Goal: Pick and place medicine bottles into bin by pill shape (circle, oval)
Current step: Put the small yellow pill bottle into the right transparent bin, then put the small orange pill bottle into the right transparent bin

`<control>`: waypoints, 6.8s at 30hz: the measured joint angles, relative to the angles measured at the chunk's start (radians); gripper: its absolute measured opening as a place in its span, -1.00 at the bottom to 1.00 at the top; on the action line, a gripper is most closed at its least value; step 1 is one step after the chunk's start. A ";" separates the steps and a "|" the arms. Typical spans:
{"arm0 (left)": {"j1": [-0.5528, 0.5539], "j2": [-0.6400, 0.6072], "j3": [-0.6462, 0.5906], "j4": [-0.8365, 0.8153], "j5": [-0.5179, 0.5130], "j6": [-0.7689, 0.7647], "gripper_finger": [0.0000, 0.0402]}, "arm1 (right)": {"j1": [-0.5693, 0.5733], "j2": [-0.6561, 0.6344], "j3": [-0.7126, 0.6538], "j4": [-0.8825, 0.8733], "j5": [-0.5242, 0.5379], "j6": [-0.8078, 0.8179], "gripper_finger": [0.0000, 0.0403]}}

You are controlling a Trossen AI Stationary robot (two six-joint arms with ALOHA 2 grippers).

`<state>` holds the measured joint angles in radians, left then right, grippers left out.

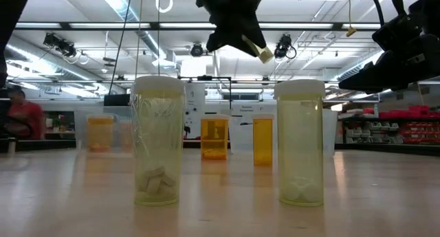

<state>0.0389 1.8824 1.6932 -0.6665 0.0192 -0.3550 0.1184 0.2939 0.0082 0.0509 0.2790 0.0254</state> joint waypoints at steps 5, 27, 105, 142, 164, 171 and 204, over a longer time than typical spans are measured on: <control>0.032 0.012 0.000 0.048 0.008 0.034 -0.44 | 0.000 0.000 0.000 0.000 0.000 0.000 -0.54; 0.157 0.358 0.424 -0.185 0.012 0.210 -0.44 | 0.000 0.003 0.000 0.000 0.000 0.000 -0.54; 0.098 0.506 0.665 -0.498 -0.068 0.455 0.08 | 0.000 0.027 0.000 0.001 0.000 0.000 -0.54; -0.237 0.508 0.597 -0.549 -0.110 0.466 0.28 | 0.000 0.027 0.000 0.000 0.000 0.000 -0.54; -0.250 0.508 0.365 -0.361 -0.132 0.459 0.03 | 0.000 0.027 0.000 0.000 0.000 0.000 -0.54; -0.249 0.507 0.366 -0.334 -0.132 0.445 -0.19 | 0.000 0.027 0.000 0.000 0.000 0.000 -0.54; -0.131 0.507 0.620 -0.592 -0.132 0.436 -0.40 | 0.000 0.027 0.000 0.000 0.000 0.000 -0.54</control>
<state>-0.0921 2.3890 2.3127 -1.2580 -0.1123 0.0814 0.1181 0.3210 0.0082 0.0510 0.2790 0.0254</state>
